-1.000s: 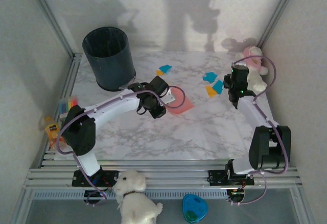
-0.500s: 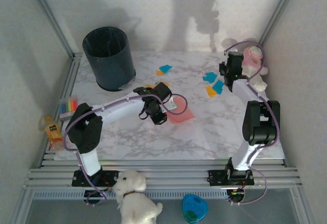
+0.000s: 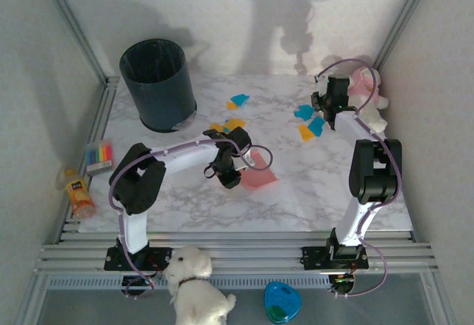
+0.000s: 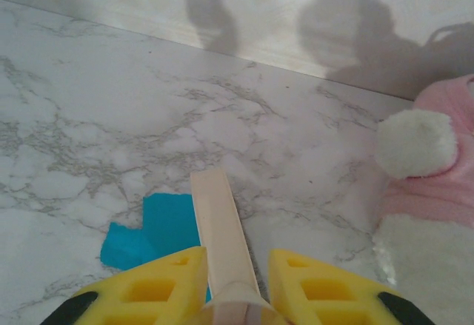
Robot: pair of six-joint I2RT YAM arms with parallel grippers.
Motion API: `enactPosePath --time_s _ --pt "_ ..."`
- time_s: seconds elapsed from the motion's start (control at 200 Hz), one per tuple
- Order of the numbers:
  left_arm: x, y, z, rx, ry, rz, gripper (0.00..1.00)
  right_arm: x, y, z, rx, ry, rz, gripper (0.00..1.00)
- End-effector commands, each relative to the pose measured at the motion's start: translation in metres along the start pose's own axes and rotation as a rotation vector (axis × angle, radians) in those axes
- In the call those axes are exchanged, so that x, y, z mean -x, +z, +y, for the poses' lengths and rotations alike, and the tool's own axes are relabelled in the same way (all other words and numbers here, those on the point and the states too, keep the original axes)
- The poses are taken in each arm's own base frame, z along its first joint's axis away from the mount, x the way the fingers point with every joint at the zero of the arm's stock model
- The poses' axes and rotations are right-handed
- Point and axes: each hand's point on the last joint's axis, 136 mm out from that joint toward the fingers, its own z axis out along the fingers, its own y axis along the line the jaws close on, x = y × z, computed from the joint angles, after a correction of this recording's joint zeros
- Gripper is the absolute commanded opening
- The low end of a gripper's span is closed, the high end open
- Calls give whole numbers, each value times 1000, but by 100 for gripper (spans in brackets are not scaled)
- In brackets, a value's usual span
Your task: Sweep away the paper scraps from the table
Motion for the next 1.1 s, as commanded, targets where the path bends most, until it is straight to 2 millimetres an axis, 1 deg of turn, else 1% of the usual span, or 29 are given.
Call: enactPosePath --time_s 0.0,0.155,0.3,0.485,0.836,1.096 --pt "-1 -5 2 1 -18 25 0 1 7 19 82 -33 10 0" --pt "0 -5 7 12 -26 34 0 -6 5 41 145 -63 31 0" --pt "0 -5 13 30 -30 43 0 -10 -6 61 204 -69 44 0" --pt "-2 -6 17 40 -32 49 0 -20 -20 79 218 -104 77 0" --pt "-7 -8 22 58 -29 56 0 -43 -59 110 269 -155 98 0" --pt "-9 -8 22 65 -28 62 0 -44 -91 125 310 -147 78 0"
